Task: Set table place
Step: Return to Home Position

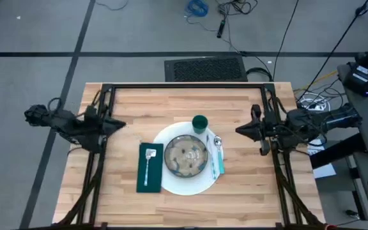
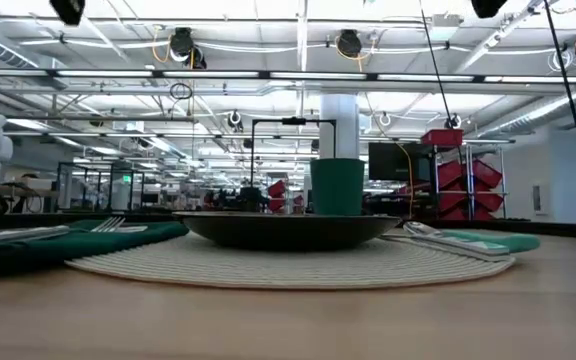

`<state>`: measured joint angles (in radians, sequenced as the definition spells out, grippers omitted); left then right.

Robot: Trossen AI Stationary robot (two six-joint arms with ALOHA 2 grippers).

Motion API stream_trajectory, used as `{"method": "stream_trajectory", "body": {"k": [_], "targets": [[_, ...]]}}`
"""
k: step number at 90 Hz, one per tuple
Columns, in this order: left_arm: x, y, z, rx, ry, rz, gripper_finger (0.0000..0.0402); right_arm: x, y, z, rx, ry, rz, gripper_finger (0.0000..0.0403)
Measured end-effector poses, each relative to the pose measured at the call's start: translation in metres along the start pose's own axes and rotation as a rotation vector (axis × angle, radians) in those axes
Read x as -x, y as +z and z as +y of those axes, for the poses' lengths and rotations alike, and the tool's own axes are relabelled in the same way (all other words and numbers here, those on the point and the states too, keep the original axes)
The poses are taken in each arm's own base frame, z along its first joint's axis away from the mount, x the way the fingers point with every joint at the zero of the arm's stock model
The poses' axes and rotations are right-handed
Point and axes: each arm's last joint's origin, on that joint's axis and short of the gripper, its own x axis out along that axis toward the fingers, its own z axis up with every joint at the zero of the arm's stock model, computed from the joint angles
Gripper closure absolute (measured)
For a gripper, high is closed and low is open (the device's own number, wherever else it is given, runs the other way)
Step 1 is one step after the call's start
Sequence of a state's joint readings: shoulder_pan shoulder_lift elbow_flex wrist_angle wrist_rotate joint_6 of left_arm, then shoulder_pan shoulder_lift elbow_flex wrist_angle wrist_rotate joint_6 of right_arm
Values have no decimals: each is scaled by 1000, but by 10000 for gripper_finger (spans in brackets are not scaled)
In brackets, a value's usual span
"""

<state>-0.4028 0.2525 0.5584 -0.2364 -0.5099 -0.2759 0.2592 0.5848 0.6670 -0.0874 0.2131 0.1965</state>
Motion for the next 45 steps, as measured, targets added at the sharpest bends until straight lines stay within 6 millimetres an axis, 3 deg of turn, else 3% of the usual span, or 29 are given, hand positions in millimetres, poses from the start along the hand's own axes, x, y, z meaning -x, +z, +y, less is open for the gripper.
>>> {"method": "stream_trajectory", "body": {"k": [17, 45], "targets": [[15, 3, 9, 27, 29, -45, 402, 0, -4, -1, 8, -4, 39, 403], [17, 2, 10, -45, 44, -43, 402, -1, -6, -1, 69, -2, 57, 403]]}}
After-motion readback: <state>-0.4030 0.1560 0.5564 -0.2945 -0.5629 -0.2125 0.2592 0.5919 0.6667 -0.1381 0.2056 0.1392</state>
